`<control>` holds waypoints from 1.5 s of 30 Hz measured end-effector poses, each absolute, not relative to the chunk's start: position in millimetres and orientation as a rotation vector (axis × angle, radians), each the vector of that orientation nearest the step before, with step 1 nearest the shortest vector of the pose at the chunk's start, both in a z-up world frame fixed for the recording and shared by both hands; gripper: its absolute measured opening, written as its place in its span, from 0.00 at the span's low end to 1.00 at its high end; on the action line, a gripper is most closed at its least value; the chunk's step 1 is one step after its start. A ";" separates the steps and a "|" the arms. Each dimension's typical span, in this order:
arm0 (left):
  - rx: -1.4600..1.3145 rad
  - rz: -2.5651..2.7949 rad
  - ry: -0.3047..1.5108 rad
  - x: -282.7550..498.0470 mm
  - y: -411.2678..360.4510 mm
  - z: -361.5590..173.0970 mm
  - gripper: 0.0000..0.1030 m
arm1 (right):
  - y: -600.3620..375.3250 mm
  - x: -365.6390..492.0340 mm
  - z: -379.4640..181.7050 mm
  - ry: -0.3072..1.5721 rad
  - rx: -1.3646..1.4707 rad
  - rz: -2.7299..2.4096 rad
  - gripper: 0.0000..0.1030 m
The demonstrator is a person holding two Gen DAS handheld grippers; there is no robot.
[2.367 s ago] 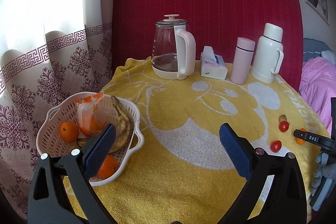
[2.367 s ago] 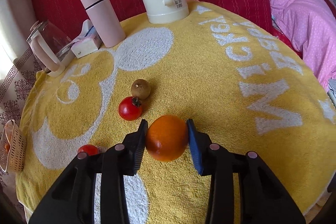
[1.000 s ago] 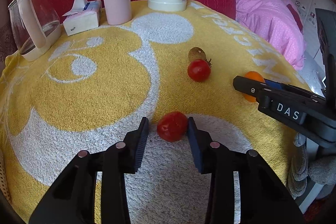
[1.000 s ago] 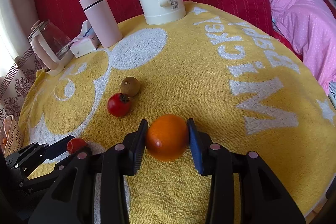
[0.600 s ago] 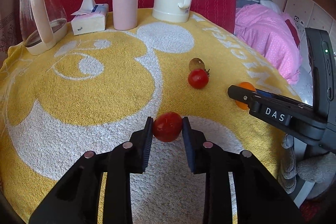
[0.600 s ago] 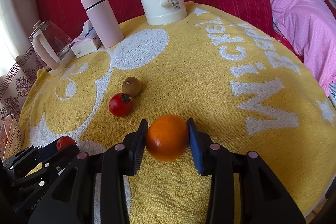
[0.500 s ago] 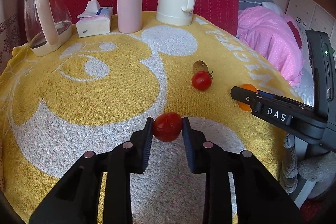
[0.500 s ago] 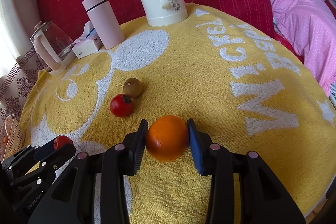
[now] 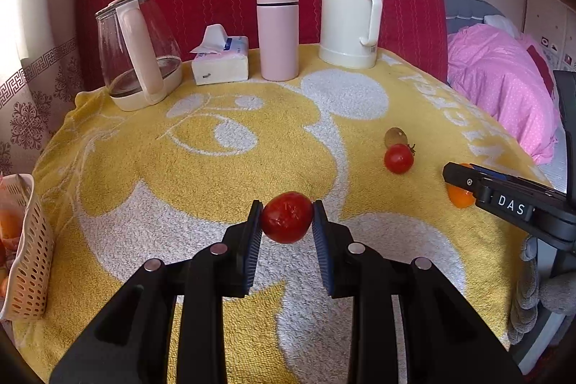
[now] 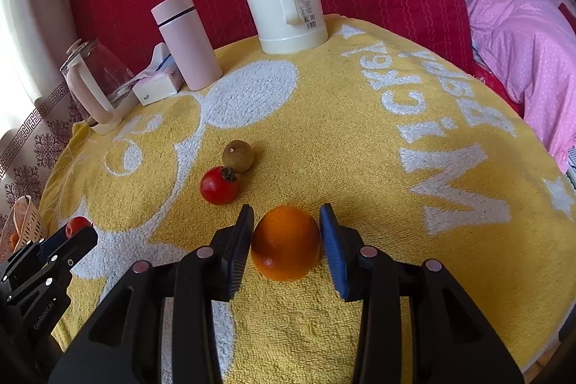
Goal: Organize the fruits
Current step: 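Lift the tomato with the left tool while the right tool holds the orange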
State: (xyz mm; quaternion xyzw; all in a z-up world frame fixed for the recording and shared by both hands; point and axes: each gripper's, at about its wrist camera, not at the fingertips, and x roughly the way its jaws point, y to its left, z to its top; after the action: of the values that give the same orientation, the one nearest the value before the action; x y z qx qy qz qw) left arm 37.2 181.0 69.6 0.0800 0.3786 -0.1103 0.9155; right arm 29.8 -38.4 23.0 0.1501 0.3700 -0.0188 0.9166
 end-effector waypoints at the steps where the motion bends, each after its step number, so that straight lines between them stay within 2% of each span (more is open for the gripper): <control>1: 0.169 -0.214 0.772 36.7 182.9 70.6 0.27 | -37.6 29.7 23.4 0.759 0.306 -0.037 0.38; 14: 0.162 -0.156 0.742 33.9 195.7 74.9 0.28 | -33.1 38.1 14.6 0.830 0.284 -0.037 0.38; 45: 0.114 -0.144 0.737 34.6 206.1 71.7 0.28 | -32.0 41.6 13.8 0.830 0.283 -0.028 0.39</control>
State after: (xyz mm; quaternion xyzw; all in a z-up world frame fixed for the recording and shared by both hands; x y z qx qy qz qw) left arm 34.6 206.1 71.7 0.0556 0.3597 -0.0704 0.9287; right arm 41.6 -32.0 13.8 0.1370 0.4020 -0.0137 0.9052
